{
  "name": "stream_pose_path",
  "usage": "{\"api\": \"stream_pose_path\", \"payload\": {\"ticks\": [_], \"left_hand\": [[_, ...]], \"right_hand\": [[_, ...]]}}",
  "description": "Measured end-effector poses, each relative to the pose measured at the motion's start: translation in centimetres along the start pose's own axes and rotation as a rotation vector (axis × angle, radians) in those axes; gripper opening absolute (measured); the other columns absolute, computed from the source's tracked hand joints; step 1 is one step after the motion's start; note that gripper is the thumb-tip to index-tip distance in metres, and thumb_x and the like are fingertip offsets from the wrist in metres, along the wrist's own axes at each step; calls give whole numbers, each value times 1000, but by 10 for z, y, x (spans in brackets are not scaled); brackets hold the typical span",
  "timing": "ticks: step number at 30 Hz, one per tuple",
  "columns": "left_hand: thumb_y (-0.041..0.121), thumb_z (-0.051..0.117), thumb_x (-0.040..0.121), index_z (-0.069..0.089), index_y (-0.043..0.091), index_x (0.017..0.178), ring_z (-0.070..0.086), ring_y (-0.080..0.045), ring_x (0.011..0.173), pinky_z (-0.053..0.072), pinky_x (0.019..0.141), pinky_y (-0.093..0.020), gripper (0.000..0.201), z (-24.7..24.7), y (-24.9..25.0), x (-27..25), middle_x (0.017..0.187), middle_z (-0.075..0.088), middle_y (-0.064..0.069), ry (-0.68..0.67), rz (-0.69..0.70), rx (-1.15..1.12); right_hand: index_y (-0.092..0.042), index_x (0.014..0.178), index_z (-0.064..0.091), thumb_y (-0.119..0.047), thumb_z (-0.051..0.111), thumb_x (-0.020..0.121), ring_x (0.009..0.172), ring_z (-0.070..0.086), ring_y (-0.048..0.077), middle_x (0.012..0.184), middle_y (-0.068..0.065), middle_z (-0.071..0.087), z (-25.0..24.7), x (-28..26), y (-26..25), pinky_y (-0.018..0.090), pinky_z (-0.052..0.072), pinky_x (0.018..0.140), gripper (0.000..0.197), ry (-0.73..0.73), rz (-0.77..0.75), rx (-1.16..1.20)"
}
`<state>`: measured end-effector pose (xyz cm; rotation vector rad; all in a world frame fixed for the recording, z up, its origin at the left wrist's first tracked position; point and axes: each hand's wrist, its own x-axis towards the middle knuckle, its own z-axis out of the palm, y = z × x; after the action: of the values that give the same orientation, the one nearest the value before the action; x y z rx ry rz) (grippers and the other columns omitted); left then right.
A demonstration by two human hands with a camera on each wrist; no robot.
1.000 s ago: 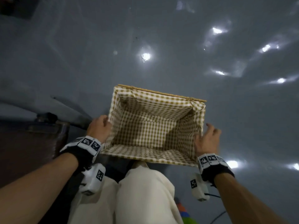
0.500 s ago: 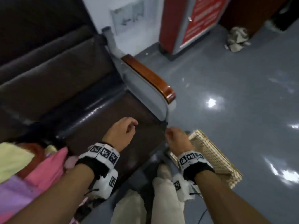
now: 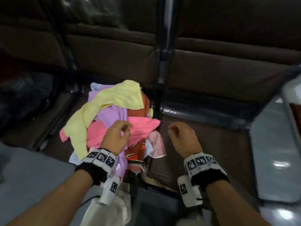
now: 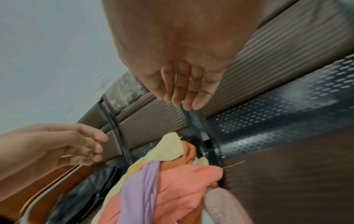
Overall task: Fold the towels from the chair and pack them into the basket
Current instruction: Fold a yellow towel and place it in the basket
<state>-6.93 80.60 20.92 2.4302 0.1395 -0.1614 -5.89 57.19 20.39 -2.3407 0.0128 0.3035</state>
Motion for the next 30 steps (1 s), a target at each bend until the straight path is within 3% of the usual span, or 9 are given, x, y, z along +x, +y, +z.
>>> {"api": "stream_pose_path", "payload": {"ticks": [4,8,12,16,18,21,23,27,30], "left_hand": [[5,59,81,63,8,111,52,-29,106,36,93,-33,30,1,-87,27,111,56,-13,135,-93,145],[15,57,83,45,14,134,32,-35,128,27,106,-44,52,14,-171,63,140,36,-16,335,-369,185],[16,50,88,27,9,145,33,-35,134,27,112,-42,62,38,-228,98,145,32,-21,268,-456,13],[25,44,92,47,10,101,52,-37,101,40,89,-39,18,55,-250,125,106,46,-18,286,-417,29],[26,38,95,49,8,87,52,-38,98,39,84,-40,22,55,-255,135,99,50,-23,307,-357,44],[22,39,94,60,4,95,56,-39,102,42,84,-36,28,49,-264,144,106,62,-23,370,-328,-34],[27,46,91,62,18,104,58,-34,103,42,80,-32,22,46,-271,145,107,66,-14,441,-366,-25],[31,59,84,59,26,79,61,-34,86,39,65,-31,7,46,-265,144,74,56,-5,543,-248,76],[36,63,83,62,26,83,55,-26,95,37,81,-38,9,47,-241,129,89,52,-2,614,-57,185]], "right_hand": [[-17,96,63,-14,58,86,81,56,15,87,-2,60,75,51,-23,33,48,79,12,-110,-126,40],[-18,99,62,-14,55,87,79,55,14,83,-4,57,158,101,-17,35,47,80,14,-210,-287,-23],[-20,108,60,-15,56,88,83,48,5,98,-5,54,210,144,7,27,42,83,21,-208,-420,-52],[-22,111,56,-19,56,89,85,51,7,95,-6,58,236,171,24,23,39,78,22,-161,-519,-41],[-22,114,55,-19,55,90,87,54,9,94,-6,60,243,176,28,25,40,77,24,-133,-544,-30],[-21,113,54,-16,54,90,91,57,14,97,-2,63,251,178,32,28,41,78,24,-74,-596,-21],[-21,113,54,-17,53,90,93,58,15,100,-1,63,255,177,33,28,42,78,23,-32,-617,-29],[-20,113,55,-18,53,90,98,57,19,106,0,63,257,171,31,34,46,83,23,22,-630,-75],[-20,109,58,-16,52,90,99,56,17,107,-1,62,251,162,26,34,45,87,20,56,-628,-68]]}}
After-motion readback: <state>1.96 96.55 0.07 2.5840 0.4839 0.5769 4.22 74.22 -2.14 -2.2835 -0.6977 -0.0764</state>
